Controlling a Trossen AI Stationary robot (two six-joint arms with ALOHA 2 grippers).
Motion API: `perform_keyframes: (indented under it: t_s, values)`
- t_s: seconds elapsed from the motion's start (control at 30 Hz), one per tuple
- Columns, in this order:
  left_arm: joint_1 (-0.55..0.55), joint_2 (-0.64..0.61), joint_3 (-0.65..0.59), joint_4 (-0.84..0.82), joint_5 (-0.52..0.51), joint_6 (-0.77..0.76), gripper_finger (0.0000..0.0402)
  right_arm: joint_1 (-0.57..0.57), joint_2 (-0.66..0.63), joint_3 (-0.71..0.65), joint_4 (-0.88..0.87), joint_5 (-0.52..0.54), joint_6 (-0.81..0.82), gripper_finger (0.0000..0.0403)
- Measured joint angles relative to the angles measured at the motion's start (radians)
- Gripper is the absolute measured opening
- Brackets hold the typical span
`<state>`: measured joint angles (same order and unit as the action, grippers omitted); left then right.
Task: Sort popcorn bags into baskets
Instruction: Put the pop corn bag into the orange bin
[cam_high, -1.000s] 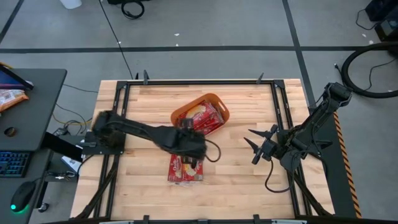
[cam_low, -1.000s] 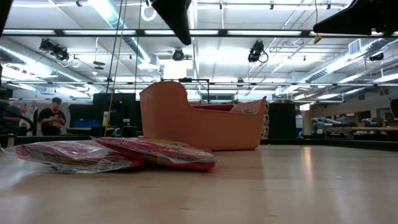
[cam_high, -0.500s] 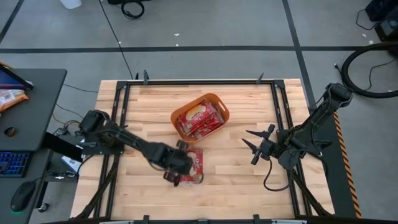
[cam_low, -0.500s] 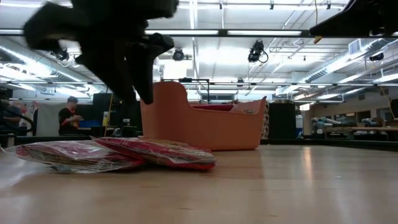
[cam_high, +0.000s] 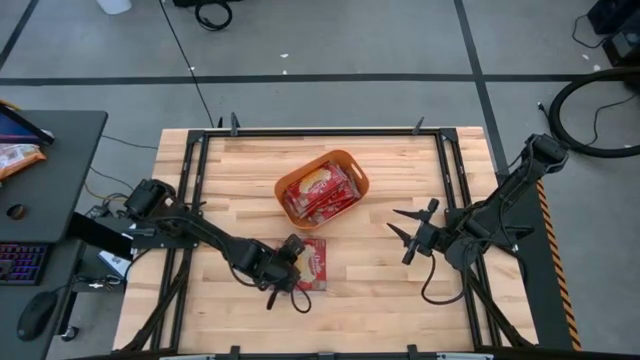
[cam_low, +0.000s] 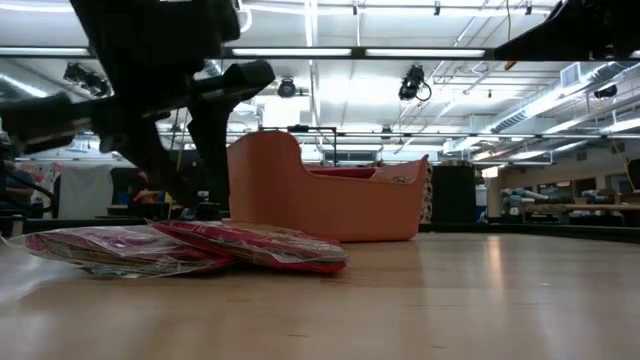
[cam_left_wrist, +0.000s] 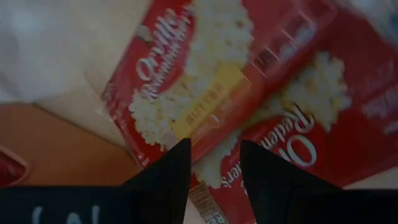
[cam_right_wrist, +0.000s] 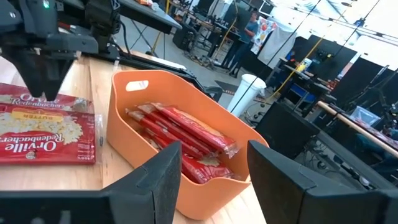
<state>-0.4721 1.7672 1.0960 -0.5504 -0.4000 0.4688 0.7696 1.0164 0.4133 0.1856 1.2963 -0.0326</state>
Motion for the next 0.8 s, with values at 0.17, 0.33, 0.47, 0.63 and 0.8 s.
perform_keyframes:
  t_s: [0.17,0.33,0.47,0.63,0.8]
  values:
    - [-0.001,0.000,-0.036,0.047,0.001,0.086,0.0142,-0.007,0.000,0.000,0.000,-0.008,0.000,0.0187]
    - [0.002,0.000,-0.078,0.120,0.000,0.151,0.0142,-0.007,0.000,0.000,-0.001,-0.009,0.003,0.0187]
    - [0.006,0.000,-0.109,0.197,0.001,0.185,0.0142,-0.007,0.000,0.000,-0.001,-0.009,0.003,0.0187]
    - [0.019,0.013,-0.131,0.235,0.008,0.200,0.0141,-0.007,0.000,0.000,-0.001,-0.009,0.004,0.0187]
    - [0.026,0.060,-0.126,0.283,0.038,0.191,0.0117,-0.007,0.000,0.000,-0.003,-0.009,0.004,0.0187]
